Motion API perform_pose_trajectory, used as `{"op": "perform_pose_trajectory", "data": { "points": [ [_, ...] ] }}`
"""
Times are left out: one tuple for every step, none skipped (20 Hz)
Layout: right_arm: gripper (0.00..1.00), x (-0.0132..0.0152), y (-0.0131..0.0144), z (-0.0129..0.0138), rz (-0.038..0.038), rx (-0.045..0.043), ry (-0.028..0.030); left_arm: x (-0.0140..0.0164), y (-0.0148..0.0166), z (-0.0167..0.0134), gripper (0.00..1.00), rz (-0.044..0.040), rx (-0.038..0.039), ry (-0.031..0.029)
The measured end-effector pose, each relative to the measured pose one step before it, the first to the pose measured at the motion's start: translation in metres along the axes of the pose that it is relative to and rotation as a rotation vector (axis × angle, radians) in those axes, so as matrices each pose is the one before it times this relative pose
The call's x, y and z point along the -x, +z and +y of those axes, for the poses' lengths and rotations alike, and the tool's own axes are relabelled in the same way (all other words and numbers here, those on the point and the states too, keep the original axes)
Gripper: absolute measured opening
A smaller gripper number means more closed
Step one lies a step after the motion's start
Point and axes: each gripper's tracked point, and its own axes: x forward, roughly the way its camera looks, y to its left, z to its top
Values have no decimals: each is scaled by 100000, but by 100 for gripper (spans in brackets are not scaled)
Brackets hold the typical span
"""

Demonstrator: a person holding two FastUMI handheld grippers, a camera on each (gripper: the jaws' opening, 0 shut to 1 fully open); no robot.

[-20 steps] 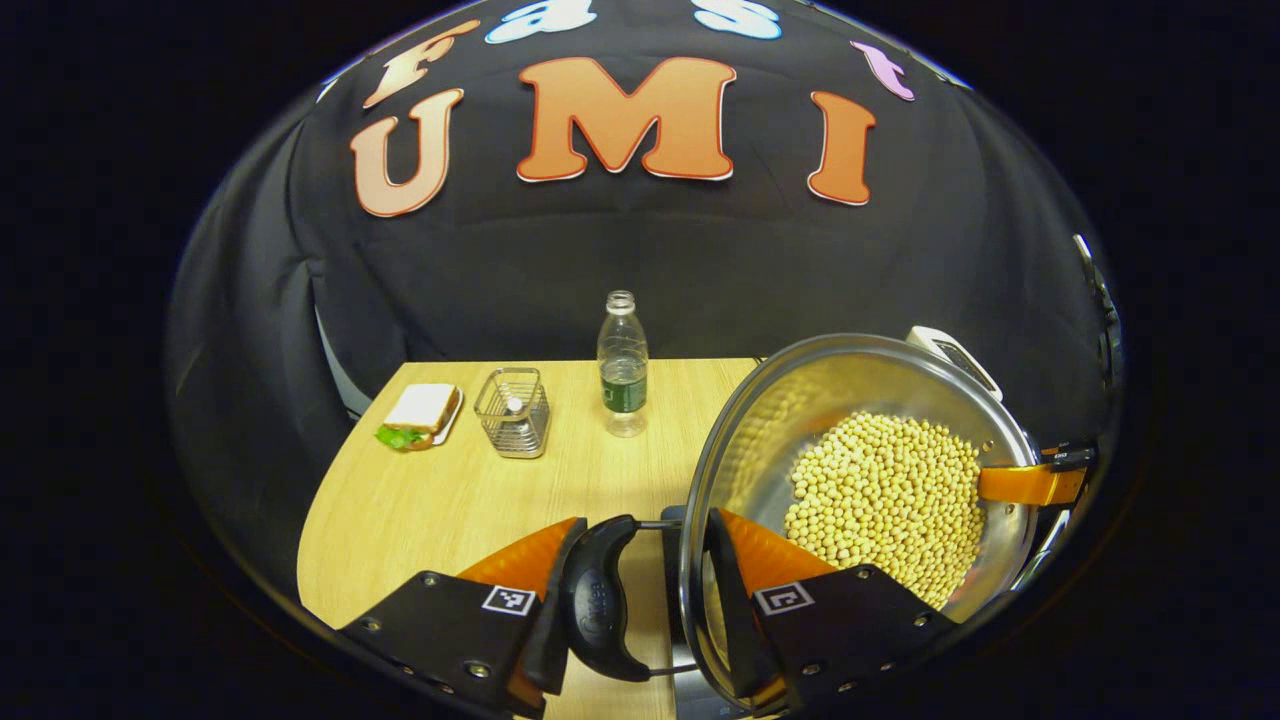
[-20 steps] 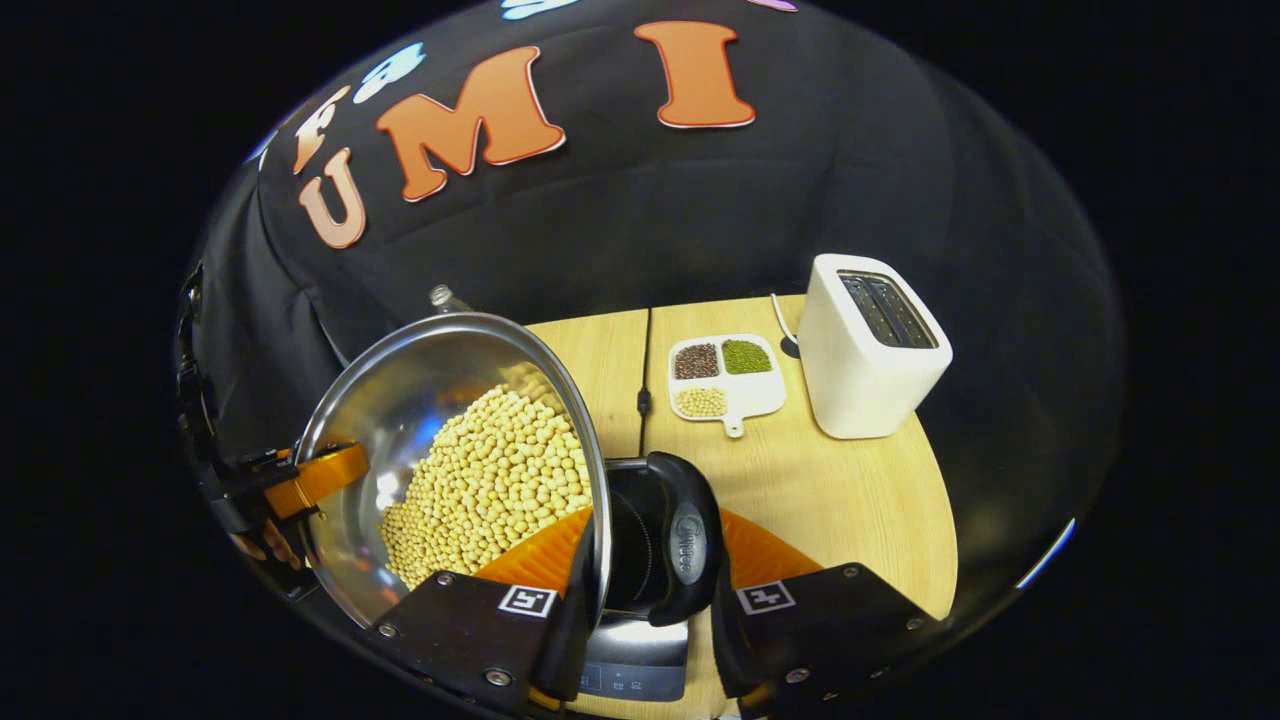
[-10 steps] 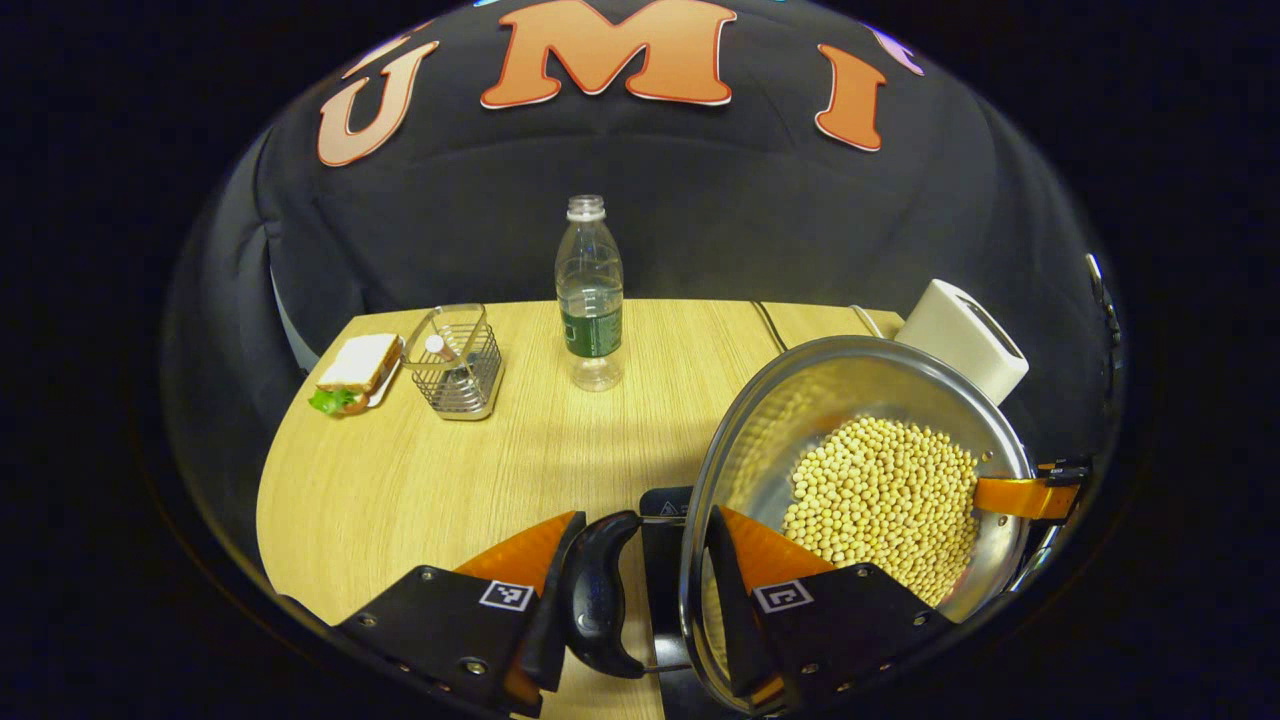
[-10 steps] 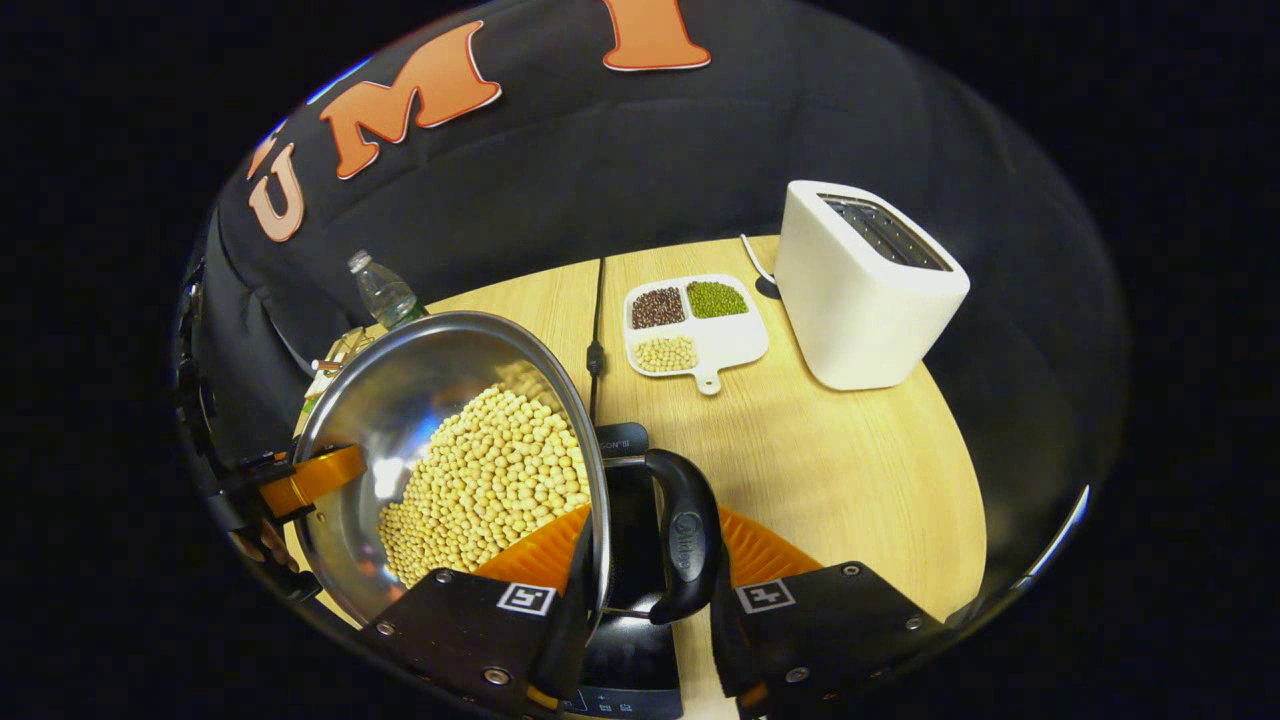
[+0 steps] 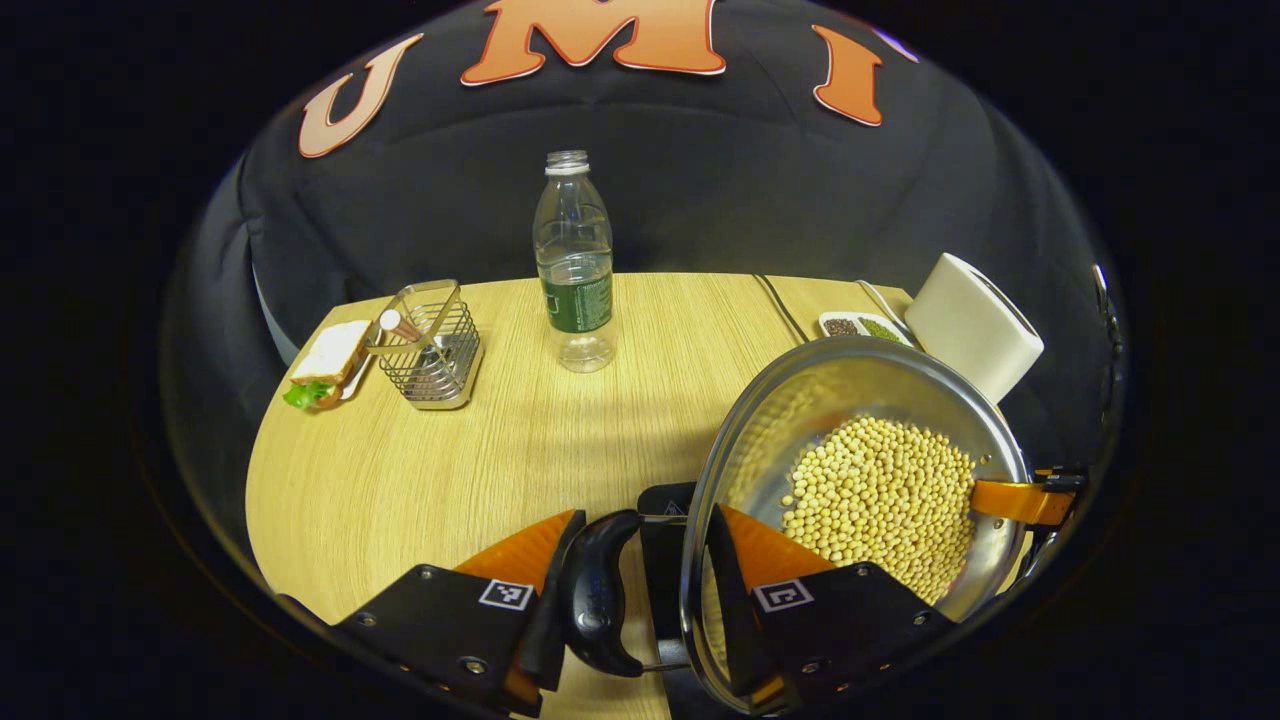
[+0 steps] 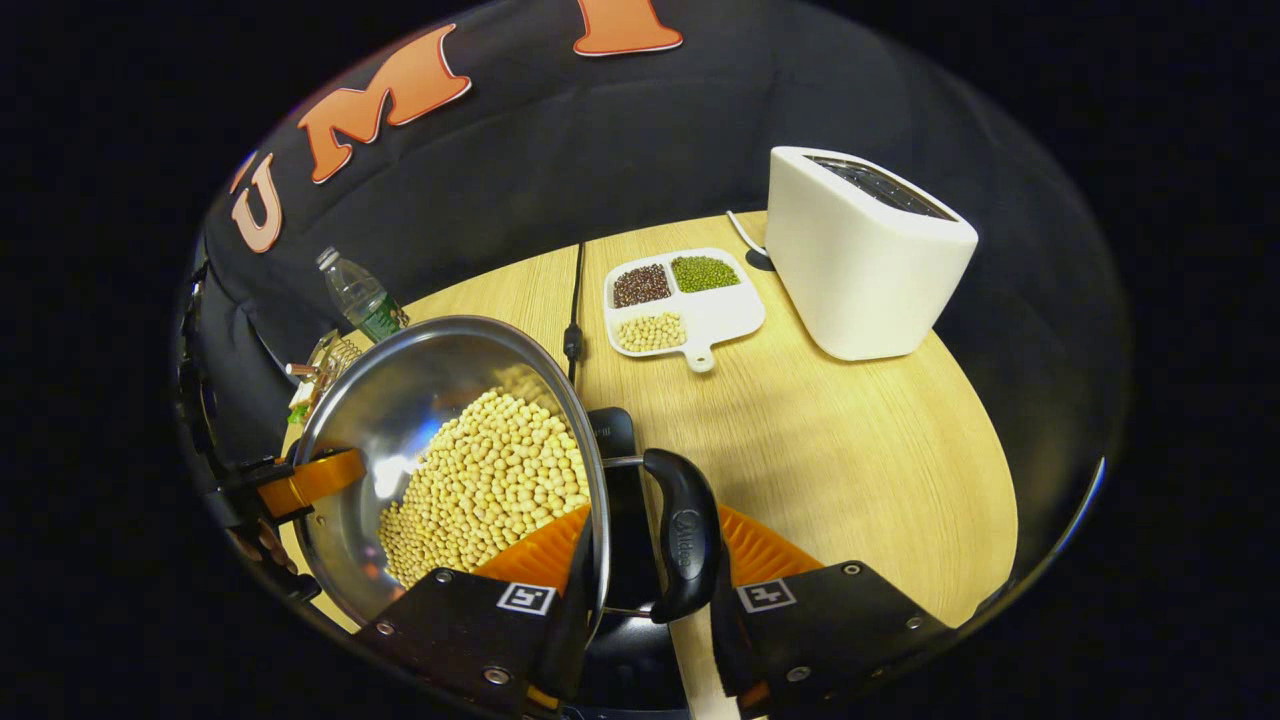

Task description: First push the handle of the pot to place it horizontally, then grasp the pot with both hands and set it on the induction cooktop.

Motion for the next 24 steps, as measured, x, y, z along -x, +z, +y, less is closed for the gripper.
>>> {"op": "perform_pose_trajectory", "data": {
  "points": [
    [52, -3, 224, -69, -1020, 431, -299, -20, -121, -77, 64, 1378, 818, -359],
    [56, -23, 155, -300, -562, 662, -1417, -13, -384, 32, 65, 1583, 1102, -5],
    [58, 168, 233, -63, -1076, -892, -2026, 47, -321, 130, 69, 1361, 1840, 560],
    [64, 384, 491, -17, -2225, -1026, -1700, 354, -170, -239, 70, 734, 2589, -868],
    [65, 16, 37, 196, -2127, -280, -823, 466, 68, 50, 71, -185, 2017, 114],
    [74, 292, 60, 71, -1641, 554, -645, 451, 297, 426, 72, -1504, 694, 781],
    [78, 568, 299, -58, -2280, 1072, 61, 726, 544, 118, 75, -1578, 501, -255],
    [83, 655, 615, -86, -2733, 611, -86, 1007, 666, 258, 82, -2500, -161, 138],
    [85, 943, 1002, -93, -3813, 431, 97, 1156, 883, 260, 84, -2874, -307, 156],
    [88, 885, 1085, -94, -4088, 433, -170, 1446, 1127, 293, 84, -3763, -16, 355],
    [89, 1114, 1366, -47, -4004, 726, 317, 1387, 1308, 491, 84, -4351, -245, 611],
    [90, 1539, 1620, 20, -4952, 1331, 550, 1261, 1517, 585, 84, -5317, -513, 1700],
    [92, 1564, 2113, 174, -5944, 1706, 101, 1398, 1762, 680, 83, -6288, -1563, 2456],
    [94, 1265, 2048, 508, -6555, 1536, 454, 1226, 1804, 586, 83, -6277, -2174, 2765],
    [93, 1236, 2620, 427, -7210, 1000, 1145, 1436, 2061, 543, 83, -6421, -1168, 2153],
    [94, 1188, 2528, 387, -6764, 570, 1766, 1336, 2458, 636, 83, -6245, 747, 2084],
    [93, 1169, 2588, 630, -6522, 195, 1670, 958, 2566, 627, 83, -6682, 2551, 2235],
    [99, 1236, 2762, 603, -6425, 575, 1639, 843, 2674, 399, 83, -6413, 3217, 1605],
    [93, 864, 2112, 559, -6171, 1082, 1493, 1277, 2873, 519, 83, -6545, 2701, 1378],
    [94, 1062, 2272, 405, -5641, 1576, 1661, 826, 2901, 500, 83, -6592, 1454, 856],
    [93, 1056, 2348, 161, -5119, 1619, 306, 859, 2832, 864, 83, -6093, 392, 1225],
    [93, 999, 1864, 283, -4429, 959, 747, 835, 2278, 982, 83, -5283, 512, 1611],
    [93, 883, 1786, 512, -4095, 310, 1637, 953, 2160, 817, 82, -4945, 1146, 1685],
    [93, 950, 1874, 526, -3913, 319, 2005, 771, 2202, 827, 80, -5138, 1343, 1772]
  ]
}}
